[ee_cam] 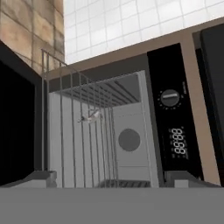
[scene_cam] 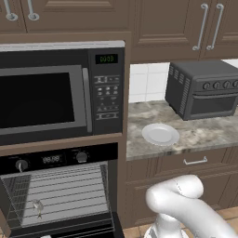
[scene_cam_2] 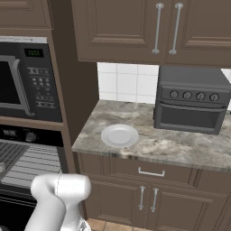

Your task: Take the fish from the oven and place it on the plate on the counter.

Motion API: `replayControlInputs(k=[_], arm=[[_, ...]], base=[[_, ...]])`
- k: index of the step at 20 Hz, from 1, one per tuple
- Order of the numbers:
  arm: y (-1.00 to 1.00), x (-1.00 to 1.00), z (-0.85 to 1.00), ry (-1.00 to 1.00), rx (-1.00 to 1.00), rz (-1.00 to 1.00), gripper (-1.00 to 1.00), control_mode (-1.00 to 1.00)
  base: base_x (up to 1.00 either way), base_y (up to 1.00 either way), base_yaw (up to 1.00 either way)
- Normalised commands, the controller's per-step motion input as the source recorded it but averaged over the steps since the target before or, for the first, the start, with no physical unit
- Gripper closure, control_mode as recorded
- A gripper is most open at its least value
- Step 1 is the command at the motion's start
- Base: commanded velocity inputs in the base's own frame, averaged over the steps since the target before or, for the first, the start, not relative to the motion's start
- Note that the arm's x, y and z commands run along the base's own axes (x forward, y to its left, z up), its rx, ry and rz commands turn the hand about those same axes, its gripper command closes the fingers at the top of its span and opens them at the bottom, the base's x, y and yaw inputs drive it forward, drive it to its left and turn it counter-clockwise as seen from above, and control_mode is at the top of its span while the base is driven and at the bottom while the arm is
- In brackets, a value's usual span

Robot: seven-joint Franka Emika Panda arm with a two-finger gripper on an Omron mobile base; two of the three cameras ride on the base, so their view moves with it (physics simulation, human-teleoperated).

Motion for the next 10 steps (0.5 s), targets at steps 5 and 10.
replayControlInputs(k=[5, 10], arm=[[-0.28, 0.27, 0.74, 0.00, 0.22, 0.00, -1.00, -1.00], [-0.41, 0.32, 0.38, 0.04, 0.33, 0.00, -1.00, -1.00]], base=[[0.00, 0.00, 0.00], [0.00, 0.00, 0.00]])
